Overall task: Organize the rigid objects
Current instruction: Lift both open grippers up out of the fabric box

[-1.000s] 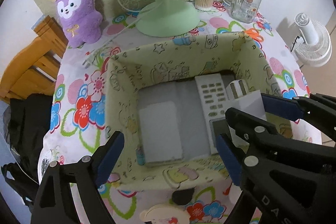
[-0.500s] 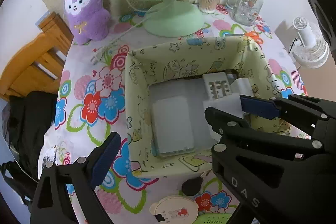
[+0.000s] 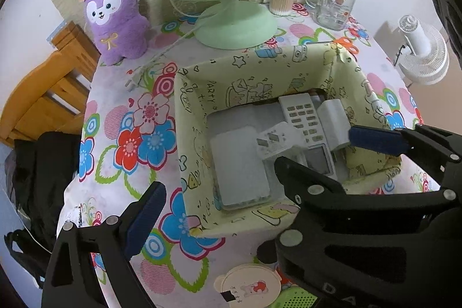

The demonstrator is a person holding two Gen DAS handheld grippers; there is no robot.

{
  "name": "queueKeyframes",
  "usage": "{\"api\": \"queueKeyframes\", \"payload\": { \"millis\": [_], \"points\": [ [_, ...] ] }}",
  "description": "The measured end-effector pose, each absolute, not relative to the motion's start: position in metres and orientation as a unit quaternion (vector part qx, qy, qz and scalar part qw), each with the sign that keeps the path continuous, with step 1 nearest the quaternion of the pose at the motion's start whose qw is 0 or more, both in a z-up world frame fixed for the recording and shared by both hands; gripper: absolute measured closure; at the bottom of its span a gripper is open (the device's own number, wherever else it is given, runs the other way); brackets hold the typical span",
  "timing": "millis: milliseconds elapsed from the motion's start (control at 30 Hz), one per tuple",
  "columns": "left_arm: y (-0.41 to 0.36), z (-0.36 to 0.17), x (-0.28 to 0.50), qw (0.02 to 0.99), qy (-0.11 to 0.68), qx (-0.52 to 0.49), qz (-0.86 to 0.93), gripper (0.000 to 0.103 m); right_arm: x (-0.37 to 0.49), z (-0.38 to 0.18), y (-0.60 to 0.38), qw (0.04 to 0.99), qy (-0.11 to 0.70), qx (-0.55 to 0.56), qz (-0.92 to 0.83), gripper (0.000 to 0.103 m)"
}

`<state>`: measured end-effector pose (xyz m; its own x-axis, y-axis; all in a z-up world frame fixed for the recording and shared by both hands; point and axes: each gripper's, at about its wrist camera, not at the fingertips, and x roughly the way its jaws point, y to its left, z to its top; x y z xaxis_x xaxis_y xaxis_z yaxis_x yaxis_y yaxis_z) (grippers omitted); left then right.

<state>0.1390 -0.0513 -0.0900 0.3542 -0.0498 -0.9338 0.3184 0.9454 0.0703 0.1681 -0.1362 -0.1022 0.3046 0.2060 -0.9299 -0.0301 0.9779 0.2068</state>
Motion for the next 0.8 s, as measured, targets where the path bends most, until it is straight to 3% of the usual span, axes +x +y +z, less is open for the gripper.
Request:
{"api": "queueKeyframes", "payload": {
  "millis": [367,800],
  "points": [
    [-0.047,-0.083,0.121,0.816,0.551,0.126,-0.125,0.006,0.14,-0.092,-0.143,0.812,0.576,0.082,0.047,0.016],
    [-0.043,-0.073,0.097,0.82,0.54,0.129,-0.137,0.006,0.108,-0.077,-0.142,0.822,0.563,0.084,0.026,0.014]
  ]
}}
